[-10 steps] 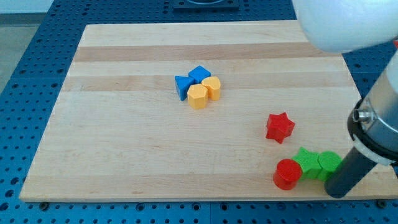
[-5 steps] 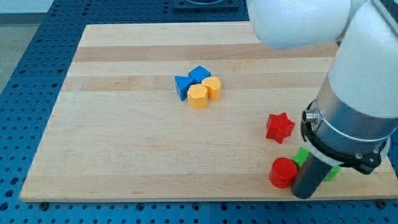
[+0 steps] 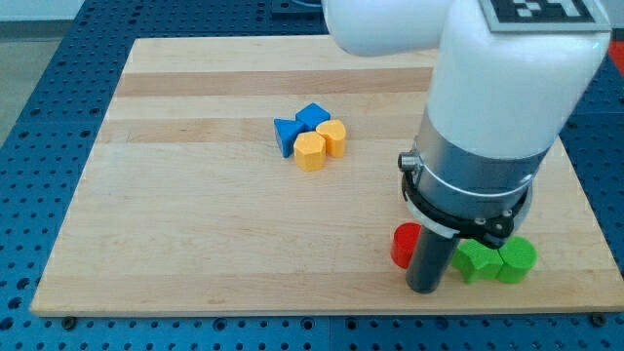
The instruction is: Place the red circle to the left side of red star
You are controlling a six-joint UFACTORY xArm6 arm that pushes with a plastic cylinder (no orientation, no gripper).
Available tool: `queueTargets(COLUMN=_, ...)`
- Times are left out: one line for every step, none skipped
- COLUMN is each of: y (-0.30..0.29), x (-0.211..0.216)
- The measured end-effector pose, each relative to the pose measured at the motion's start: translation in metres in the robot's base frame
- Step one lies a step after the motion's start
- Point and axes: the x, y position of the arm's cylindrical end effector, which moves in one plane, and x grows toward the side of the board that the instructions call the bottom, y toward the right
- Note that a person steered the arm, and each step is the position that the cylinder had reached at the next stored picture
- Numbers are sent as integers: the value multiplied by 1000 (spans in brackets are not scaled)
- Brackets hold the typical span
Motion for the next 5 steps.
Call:
queueTargets(y=-3, x=-6)
queueTargets(y=-3, x=-13)
queueTargets(y=-3, x=-21)
queueTargets(y=-3, x=-31)
queueTargets(y=-3, x=-40)
